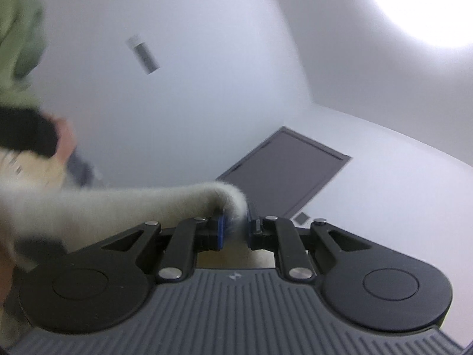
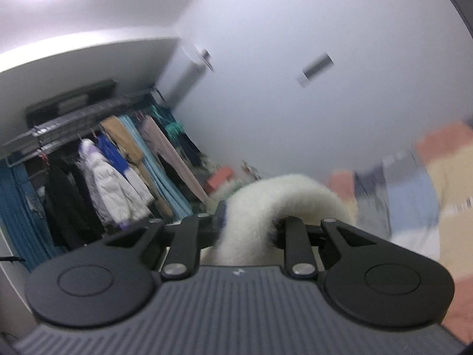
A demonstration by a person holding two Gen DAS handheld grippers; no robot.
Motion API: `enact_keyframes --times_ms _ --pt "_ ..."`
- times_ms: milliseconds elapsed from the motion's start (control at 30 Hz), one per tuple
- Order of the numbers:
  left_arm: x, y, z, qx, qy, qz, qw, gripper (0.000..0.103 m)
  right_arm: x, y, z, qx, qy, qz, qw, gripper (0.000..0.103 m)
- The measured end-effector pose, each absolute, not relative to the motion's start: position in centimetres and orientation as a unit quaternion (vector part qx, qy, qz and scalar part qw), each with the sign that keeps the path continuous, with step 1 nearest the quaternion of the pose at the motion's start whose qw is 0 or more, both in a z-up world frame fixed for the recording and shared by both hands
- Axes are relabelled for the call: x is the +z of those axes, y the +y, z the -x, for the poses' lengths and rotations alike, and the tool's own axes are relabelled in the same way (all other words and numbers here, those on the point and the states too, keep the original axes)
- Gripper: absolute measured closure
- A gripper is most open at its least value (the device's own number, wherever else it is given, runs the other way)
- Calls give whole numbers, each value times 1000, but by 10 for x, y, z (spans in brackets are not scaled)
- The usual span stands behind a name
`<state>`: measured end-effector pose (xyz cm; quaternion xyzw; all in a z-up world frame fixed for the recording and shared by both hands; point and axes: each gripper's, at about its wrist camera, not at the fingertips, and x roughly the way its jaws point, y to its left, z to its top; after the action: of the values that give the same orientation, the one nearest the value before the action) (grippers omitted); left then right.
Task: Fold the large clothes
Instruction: 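Lift the cream fleece garment with both grippers and carry it aside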
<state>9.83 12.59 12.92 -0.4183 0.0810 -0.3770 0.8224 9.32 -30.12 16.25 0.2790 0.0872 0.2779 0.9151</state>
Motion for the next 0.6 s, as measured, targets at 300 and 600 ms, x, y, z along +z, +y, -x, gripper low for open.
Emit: enact_keyframes --times_ms 300,600 --pt "250 132 -46 -435 27 372 820 87 282 -297 -46 305 9 -220 926 80" --pt "346 105 -44 -413 33 311 855 86 366 -294 -42 250 -3 -161 955 80"
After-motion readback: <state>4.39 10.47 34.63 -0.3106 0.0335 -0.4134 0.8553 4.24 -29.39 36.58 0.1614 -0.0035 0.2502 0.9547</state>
